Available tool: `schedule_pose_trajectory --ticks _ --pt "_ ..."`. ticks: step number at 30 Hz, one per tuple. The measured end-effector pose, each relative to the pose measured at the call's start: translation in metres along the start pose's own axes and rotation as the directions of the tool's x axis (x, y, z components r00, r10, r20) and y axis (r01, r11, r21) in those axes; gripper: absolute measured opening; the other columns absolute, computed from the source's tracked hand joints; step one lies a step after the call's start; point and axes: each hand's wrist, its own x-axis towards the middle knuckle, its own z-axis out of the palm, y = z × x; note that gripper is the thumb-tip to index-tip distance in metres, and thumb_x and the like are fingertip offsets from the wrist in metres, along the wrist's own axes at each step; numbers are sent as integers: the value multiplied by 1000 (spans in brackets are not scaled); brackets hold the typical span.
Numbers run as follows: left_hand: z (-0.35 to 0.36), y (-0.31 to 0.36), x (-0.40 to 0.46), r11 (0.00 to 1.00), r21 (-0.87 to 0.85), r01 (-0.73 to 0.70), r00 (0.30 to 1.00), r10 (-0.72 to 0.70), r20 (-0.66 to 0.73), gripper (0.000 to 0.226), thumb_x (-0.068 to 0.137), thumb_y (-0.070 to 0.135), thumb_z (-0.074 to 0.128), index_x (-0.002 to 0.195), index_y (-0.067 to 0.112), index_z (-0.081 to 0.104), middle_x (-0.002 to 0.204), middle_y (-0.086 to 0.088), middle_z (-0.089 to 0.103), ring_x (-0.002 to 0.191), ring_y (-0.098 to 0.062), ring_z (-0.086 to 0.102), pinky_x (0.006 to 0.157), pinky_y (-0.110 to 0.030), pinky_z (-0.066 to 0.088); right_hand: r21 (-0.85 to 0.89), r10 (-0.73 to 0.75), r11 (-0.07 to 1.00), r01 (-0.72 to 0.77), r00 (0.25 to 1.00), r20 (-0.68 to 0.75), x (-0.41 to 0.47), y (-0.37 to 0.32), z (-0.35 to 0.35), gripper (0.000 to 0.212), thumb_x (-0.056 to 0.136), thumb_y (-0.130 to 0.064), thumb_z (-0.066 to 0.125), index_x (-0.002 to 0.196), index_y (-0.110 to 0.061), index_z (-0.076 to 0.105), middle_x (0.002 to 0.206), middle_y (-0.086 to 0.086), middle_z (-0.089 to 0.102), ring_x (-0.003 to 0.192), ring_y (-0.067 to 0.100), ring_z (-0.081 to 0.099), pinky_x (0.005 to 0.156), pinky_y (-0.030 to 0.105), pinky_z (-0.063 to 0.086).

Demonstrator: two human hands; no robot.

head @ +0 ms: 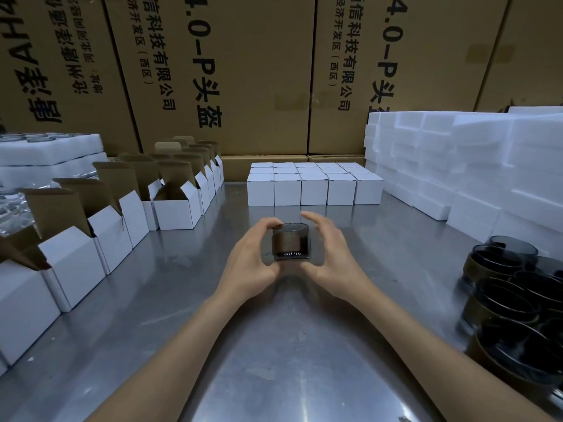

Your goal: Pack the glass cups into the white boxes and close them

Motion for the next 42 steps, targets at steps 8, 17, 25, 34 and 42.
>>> schedule_pose_trajectory --ticks 8,17,25,34,42 --pt "1 1 -1 999 5 -39 998 38 51 67 70 15 80 128 26 47 126 11 53 120 -9 49 101 -26 40 -50 -34 998 30 997 -71 -1 -1 -2 59 74 -9 76 125 -23 51 119 -19 49 119 12 42 95 3 24" --pt "1 3 -3 1000 -23 16 999 -15 40 63 69 23 83 110 43 40 121 16 60 116 -10 56 101 -39 44 57 72 996 -73 997 21 -1 -2 0 66 76 -10 74 130 -21 38 133 -5 45 129 12 35 106 21 28" --pt "3 4 -1 986 97 -133 991 132 12 65 70 16 80 127 25 49 124 10 54 114 -14 51 99 -29 41 -28 -15 1000 13 998 -56 -1 -4 -2 60 76 -12 77 128 -23 50 122 -17 49 122 10 37 102 17 30" --pt "3 0 -4 996 -54 71 995 -67 68 66 70 19 81 108 44 34 133 15 53 126 -5 48 95 -27 43 25 54 998 -53 999 -6 -2 -1 -1 58 75 -9 74 124 -22 45 122 -11 50 123 12 42 99 17 31" --pt "1 4 -2 998 46 -46 999 46 2 56 69 17 80 115 24 49 111 10 61 103 -20 58 90 -40 47 21 22 1000 -21 1000 -23 0 -6 -3 67 75 -17 77 131 -33 44 129 -19 47 125 11 38 104 22 30"
